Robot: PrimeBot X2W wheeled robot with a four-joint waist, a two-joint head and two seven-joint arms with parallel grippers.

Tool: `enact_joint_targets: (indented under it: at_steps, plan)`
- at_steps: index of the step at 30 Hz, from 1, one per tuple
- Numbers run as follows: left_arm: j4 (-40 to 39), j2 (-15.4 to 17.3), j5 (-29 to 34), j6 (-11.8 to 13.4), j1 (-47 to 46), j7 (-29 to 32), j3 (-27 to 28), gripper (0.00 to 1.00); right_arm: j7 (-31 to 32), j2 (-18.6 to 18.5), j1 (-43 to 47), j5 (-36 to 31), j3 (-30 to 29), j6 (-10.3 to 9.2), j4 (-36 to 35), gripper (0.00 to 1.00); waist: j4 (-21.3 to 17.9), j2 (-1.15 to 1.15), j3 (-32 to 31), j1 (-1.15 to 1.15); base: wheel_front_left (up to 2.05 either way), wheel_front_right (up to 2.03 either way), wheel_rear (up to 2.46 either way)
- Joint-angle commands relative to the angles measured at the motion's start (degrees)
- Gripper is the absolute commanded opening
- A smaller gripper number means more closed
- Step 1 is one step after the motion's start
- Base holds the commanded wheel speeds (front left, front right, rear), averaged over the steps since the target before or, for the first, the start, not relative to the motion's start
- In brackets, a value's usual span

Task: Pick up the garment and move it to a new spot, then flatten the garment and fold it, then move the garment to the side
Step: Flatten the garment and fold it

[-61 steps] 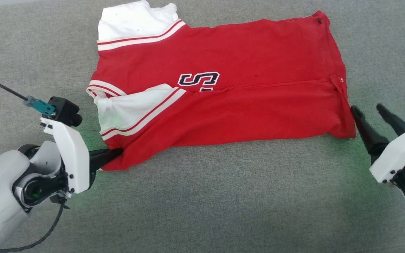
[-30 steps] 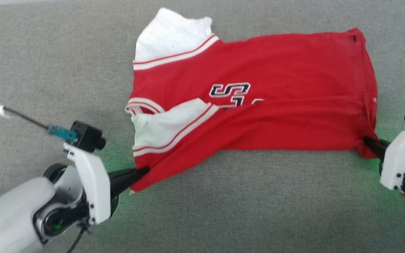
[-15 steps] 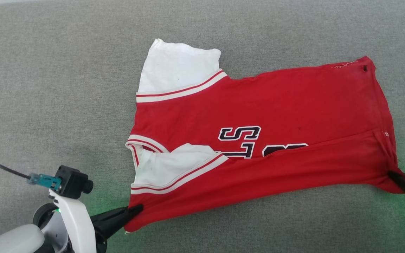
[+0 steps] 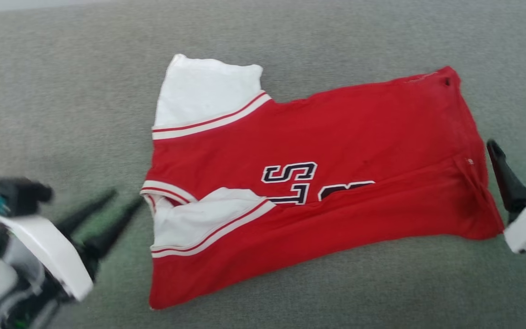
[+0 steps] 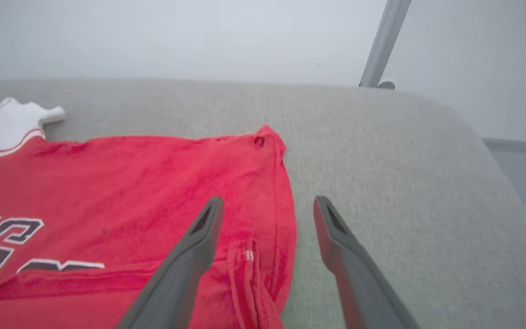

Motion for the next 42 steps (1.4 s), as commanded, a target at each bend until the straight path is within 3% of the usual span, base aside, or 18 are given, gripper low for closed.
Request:
enact_joint_targets:
  at_steps: [1, 6, 10, 19, 20, 29, 30, 31, 32, 37, 42]
  plan:
    - [0.95, 0.28, 0.40, 0.67, -1.99, -1.70, 1.88, 1.00, -4.28, 1.76, -1.14, -1.99, 0.38, -0.03, 0.76, 1.00, -1.62, 0.00, 0.37, 0.00, 0.00, 0.00, 0.00]
    - [7.98, -1.74, 3.51, 3.25, -8.78, -4.94, 7.97, 1.00, -16.27, 7.52, -3.74, -5.38, 2.68, -0.03, 2.71, 1.00, -5.43, 0.00, 1.78, 0.00, 0.00, 0.00, 0.00]
    - [15.74, -4.41, 5.73, 2.31, -15.27, -2.82, 9.31, 1.00, -21.46, 9.97, -5.04, -6.34, 5.96, -0.03, 3.69, 1.00, -9.22, 0.00, 3.25, 0.00, 0.00, 0.00, 0.00]
    - [35.03, -9.19, 5.67, -1.34, -28.10, 18.43, 5.18, 1.00, -24.48, 11.99, -5.98, -5.18, 10.23, -0.03, 6.21, 1.00, -16.07, 0.00, 5.81, 0.00, 0.00, 0.00, 0.00]
    - [35.03, -9.19, 5.67, -1.34, -28.10, 18.43, 5.18, 1.00, -24.48, 11.99, -5.98, -5.18, 10.23, -0.03, 6.21, 1.00, -16.07, 0.00, 5.81, 0.00, 0.00, 0.00, 0.00]
    - [44.42, -11.75, 1.08, -3.71, -31.97, 38.92, 2.02, 1.00, -24.70, 12.02, -6.15, -4.33, 12.50, -0.03, 7.03, 1.00, -19.20, 0.00, 7.58, 0.00, 0.00, 0.00, 0.00]
    - [44.23, -12.26, 0.44, -4.07, -31.76, 40.39, 1.89, 0.85, -24.58, 11.97, -6.15, -4.35, 12.55, -0.03, 6.97, 1.00, -19.20, 0.00, 7.65, 0.00, 0.00, 0.00, 0.00]
    - [44.04, -12.54, 0.04, -4.30, -31.79, 41.40, 1.83, 0.36, -24.23, 11.77, -6.34, -4.23, 12.68, -0.03, 6.97, 1.00, -19.16, 0.00, 7.74, 0.00, 0.00, 0.00, 0.00]
    - [43.78, -12.64, 0.09, -4.47, -32.09, 41.88, 1.60, 0.00, -23.84, 11.36, -6.80, -4.24, 12.92, -0.03, 6.99, 1.00, -19.06, 0.00, 7.80, 0.00, 0.00, 0.00, 0.00]
    - [44.31, -13.36, 1.90, -4.73, -33.44, 39.72, 1.23, 0.00, -18.42, 7.48, -11.73, -4.78, 16.09, -0.03, 7.85, 1.00, -17.69, 0.00, 7.96, 0.00, 0.00, 0.00, 0.00]
    - [43.65, -15.57, 2.70, -4.83, -35.49, 38.21, 0.92, 0.00, -5.43, 2.29, -22.41, -1.66, 21.43, -0.04, 12.68, 1.00, -15.07, 0.00, 8.94, 0.00, 0.00, 0.00, 0.00]
